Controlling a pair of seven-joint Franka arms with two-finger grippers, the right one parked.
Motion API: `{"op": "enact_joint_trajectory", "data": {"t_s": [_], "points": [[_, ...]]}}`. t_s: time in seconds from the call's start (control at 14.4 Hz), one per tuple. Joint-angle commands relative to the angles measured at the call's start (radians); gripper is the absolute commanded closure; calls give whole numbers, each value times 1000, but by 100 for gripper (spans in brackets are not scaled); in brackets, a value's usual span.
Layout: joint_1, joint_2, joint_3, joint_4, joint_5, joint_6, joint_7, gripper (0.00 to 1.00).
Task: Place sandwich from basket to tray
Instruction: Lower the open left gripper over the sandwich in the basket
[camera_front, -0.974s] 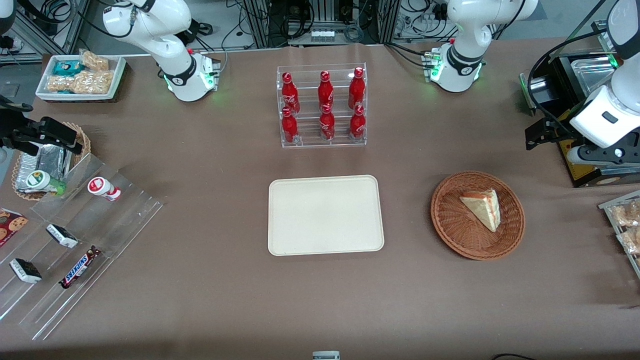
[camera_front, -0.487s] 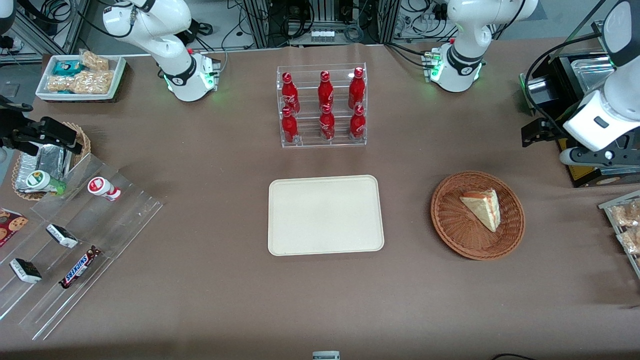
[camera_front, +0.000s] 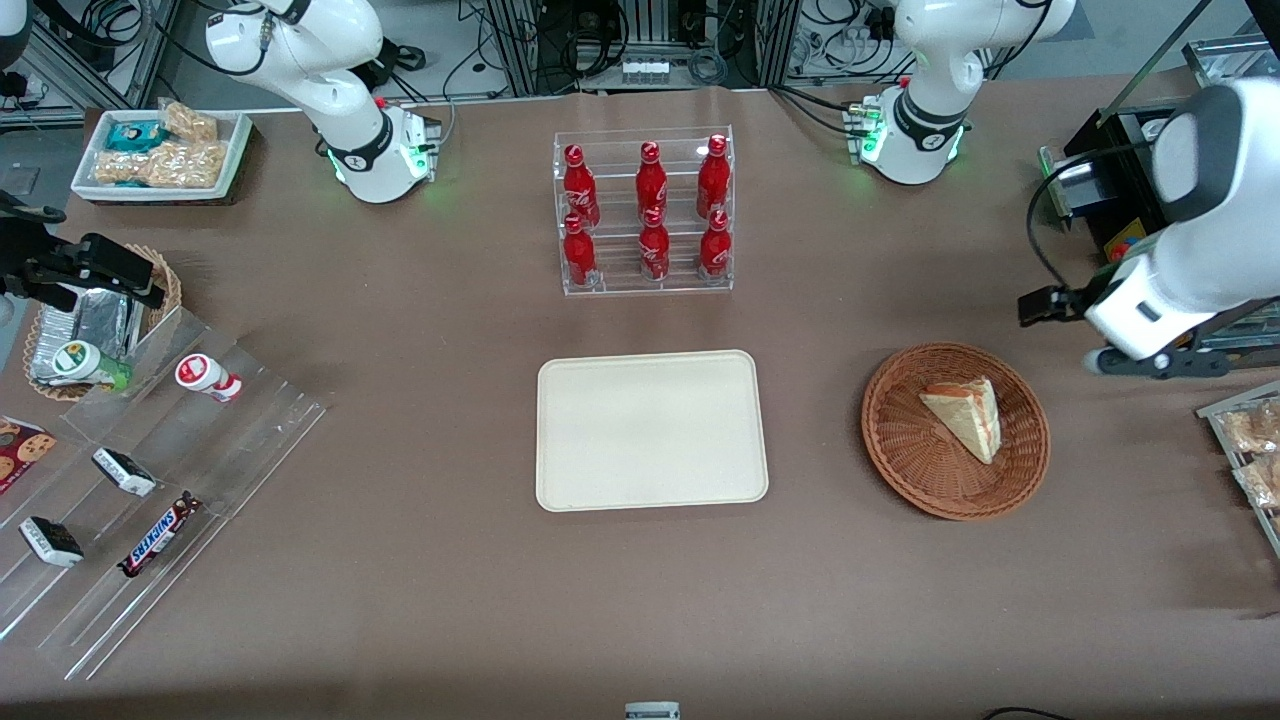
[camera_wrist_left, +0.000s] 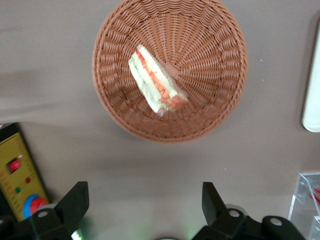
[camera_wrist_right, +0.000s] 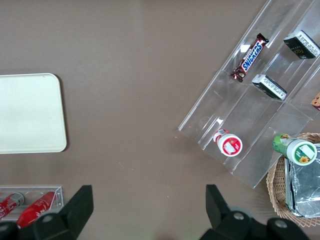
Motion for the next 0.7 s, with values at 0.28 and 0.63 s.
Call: {"op": "enact_joint_trajectory", "data": {"t_s": [0.28, 0.63], "points": [[5, 33, 5, -217, 6, 348, -284, 0], [-1, 105, 4, -211, 3, 448, -658, 0]]}}
